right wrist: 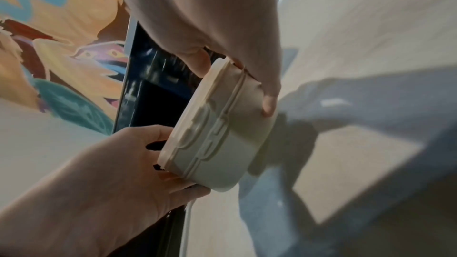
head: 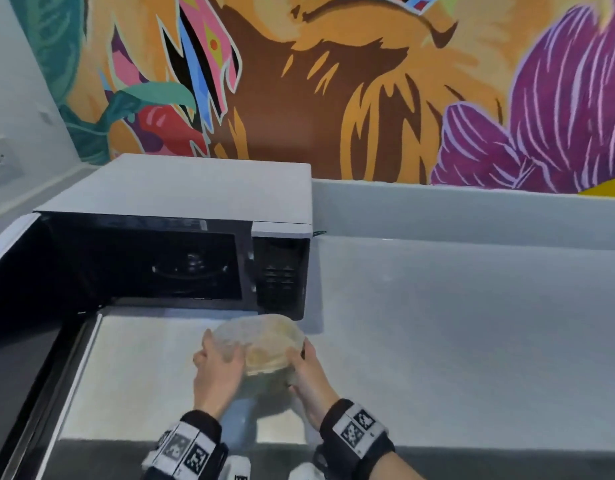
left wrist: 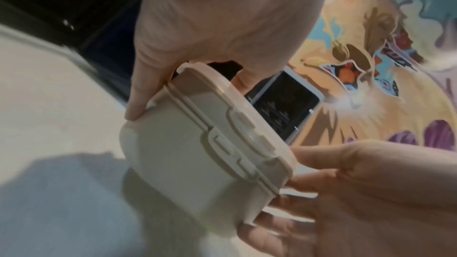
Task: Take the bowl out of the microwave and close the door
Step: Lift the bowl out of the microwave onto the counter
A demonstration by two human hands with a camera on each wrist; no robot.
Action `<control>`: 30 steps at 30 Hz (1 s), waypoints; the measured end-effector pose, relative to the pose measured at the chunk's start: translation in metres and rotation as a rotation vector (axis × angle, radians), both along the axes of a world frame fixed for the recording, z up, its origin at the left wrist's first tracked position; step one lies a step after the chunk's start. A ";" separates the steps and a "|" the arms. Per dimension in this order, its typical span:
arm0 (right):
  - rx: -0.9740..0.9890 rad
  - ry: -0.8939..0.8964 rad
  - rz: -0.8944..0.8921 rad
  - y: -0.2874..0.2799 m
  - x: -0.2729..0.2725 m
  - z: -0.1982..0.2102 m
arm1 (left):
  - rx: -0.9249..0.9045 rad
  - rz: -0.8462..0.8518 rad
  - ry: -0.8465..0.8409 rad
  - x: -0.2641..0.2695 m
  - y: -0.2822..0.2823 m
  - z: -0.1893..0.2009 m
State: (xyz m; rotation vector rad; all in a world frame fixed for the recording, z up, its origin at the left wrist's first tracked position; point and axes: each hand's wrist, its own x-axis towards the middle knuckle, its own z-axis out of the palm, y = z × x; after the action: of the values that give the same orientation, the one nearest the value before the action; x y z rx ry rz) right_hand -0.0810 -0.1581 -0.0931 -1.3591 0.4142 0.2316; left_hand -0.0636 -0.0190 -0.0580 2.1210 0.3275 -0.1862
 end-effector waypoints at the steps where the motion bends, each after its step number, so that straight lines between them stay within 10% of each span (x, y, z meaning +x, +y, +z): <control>1: -0.019 -0.001 -0.031 -0.016 -0.011 -0.001 | -0.030 -0.027 0.008 -0.005 -0.017 -0.005; 13: -0.051 0.048 -0.400 -0.162 -0.030 0.016 | -0.297 -0.364 0.103 0.028 -0.174 -0.038; 30: -0.021 0.129 -0.496 -0.165 -0.013 0.017 | -0.149 -0.581 0.064 0.047 -0.169 -0.037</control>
State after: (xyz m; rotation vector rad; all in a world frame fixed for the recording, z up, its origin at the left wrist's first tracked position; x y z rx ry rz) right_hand -0.0943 -0.3233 -0.0764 -1.2230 0.8464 -0.0973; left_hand -0.0168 -0.1882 -0.0949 2.0132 -0.2689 -0.5962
